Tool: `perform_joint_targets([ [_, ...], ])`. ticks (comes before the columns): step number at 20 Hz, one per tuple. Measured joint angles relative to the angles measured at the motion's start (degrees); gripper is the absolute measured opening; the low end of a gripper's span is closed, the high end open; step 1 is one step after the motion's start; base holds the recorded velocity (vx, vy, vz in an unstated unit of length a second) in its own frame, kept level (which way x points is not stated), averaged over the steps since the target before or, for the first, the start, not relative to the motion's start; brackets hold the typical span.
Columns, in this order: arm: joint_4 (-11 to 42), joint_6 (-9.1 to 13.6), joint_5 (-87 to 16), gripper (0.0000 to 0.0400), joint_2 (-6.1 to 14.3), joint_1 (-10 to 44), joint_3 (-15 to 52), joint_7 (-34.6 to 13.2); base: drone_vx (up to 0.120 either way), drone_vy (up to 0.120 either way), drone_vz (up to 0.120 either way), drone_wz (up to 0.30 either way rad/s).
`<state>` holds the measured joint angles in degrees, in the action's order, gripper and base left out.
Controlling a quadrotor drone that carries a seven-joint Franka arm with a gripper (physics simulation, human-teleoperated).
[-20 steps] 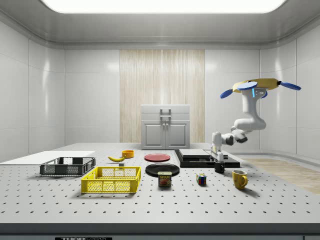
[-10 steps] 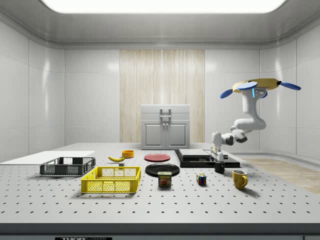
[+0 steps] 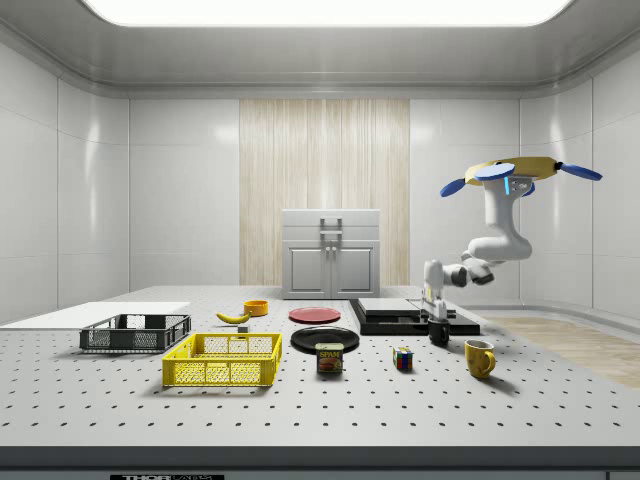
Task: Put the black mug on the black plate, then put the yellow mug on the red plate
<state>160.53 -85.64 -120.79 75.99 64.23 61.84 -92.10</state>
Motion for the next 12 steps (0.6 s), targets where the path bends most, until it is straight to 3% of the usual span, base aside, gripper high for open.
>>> perform_joint_targets([
  [6,1.4,1.6,3.6,0.01,0.1,0.0,3.7,-0.6,0.0,0.0,0.12,0.0],
  [12,1.8,1.8,5.2,0.01,0.5,0.3,5.2,-1.1,0.113,0.0,0.12,0.0],
])
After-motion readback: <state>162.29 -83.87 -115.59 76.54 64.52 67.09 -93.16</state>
